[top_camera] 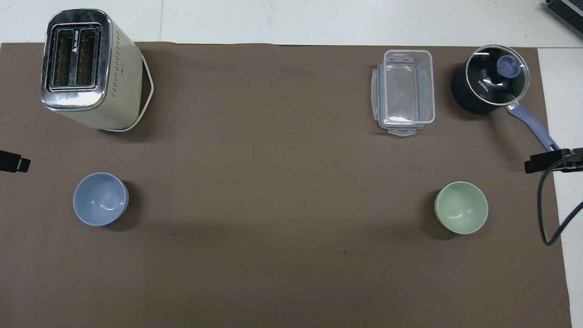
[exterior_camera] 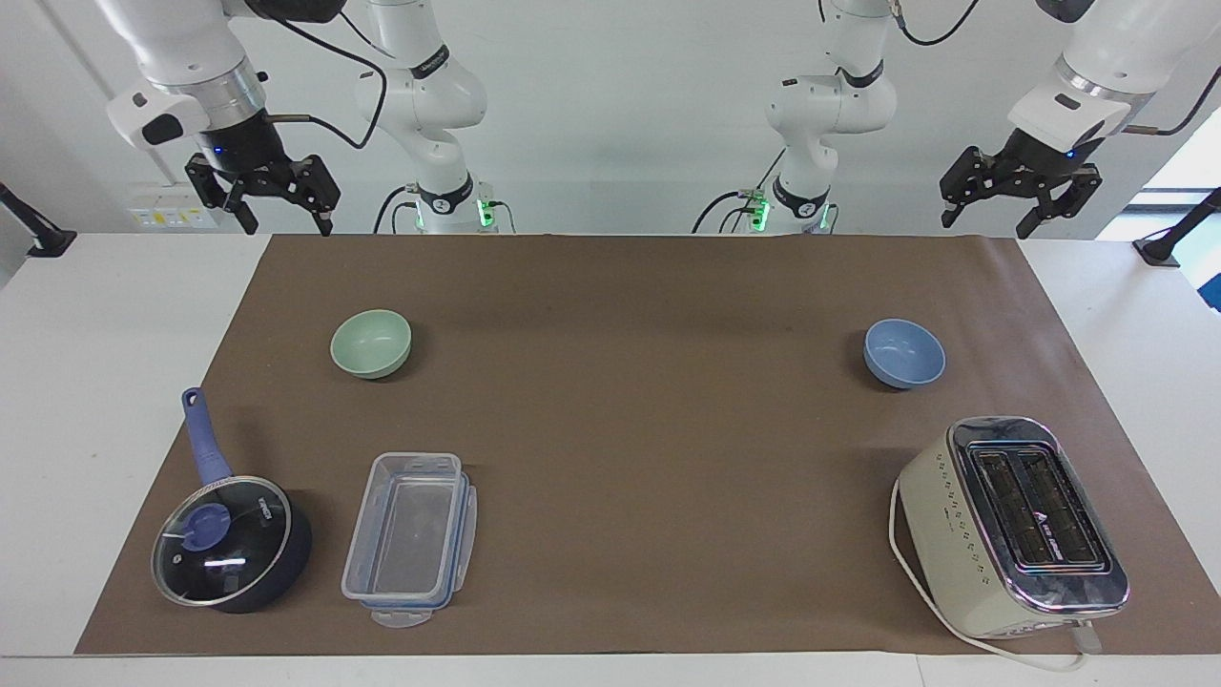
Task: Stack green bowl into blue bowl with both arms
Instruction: 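Reach the right gripper into the green bowl while the left reaches the blue bowl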
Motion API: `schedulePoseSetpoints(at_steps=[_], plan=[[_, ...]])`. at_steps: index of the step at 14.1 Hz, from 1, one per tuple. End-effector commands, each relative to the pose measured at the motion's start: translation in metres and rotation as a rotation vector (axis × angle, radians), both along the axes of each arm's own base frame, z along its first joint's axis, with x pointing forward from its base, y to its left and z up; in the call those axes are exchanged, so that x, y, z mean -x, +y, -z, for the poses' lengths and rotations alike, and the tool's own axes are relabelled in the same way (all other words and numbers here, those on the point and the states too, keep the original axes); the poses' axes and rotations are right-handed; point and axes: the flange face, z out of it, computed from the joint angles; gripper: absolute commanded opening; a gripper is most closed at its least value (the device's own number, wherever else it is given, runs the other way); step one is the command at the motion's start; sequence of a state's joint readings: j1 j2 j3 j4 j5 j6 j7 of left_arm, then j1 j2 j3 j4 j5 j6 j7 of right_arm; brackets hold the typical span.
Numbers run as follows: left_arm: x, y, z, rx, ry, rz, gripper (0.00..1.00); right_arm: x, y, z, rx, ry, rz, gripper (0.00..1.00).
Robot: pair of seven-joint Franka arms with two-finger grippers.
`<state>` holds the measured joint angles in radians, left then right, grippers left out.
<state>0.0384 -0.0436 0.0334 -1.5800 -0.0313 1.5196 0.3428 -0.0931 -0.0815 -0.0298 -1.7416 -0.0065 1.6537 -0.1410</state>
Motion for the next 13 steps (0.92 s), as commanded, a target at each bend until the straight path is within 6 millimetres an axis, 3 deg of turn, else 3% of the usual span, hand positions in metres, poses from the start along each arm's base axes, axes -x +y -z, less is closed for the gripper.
schedulePoseSetpoints(at_steps=[1,4,8,10,13], plan=[[0.013,0.021,0.017,0.015,-0.021,0.056,1.0,0.007,-0.009,0.046,-0.002,-0.005,-0.019,1.0],[0.012,0.033,0.049,0.037,-0.007,0.047,1.0,0.009,-0.01,0.096,-0.002,-0.001,-0.017,1.0],[0.019,0.077,0.096,0.079,-0.021,0.029,1.0,0.019,-0.008,0.159,0.0,-0.016,-0.02,1.0],[0.027,0.092,0.111,0.11,-0.016,0.011,1.0,0.024,-0.008,0.18,0.001,-0.034,-0.018,1.0],[0.038,0.109,0.144,0.183,0.001,-0.018,1.0,0.029,-0.006,0.193,-0.001,-0.028,-0.017,1.0]])
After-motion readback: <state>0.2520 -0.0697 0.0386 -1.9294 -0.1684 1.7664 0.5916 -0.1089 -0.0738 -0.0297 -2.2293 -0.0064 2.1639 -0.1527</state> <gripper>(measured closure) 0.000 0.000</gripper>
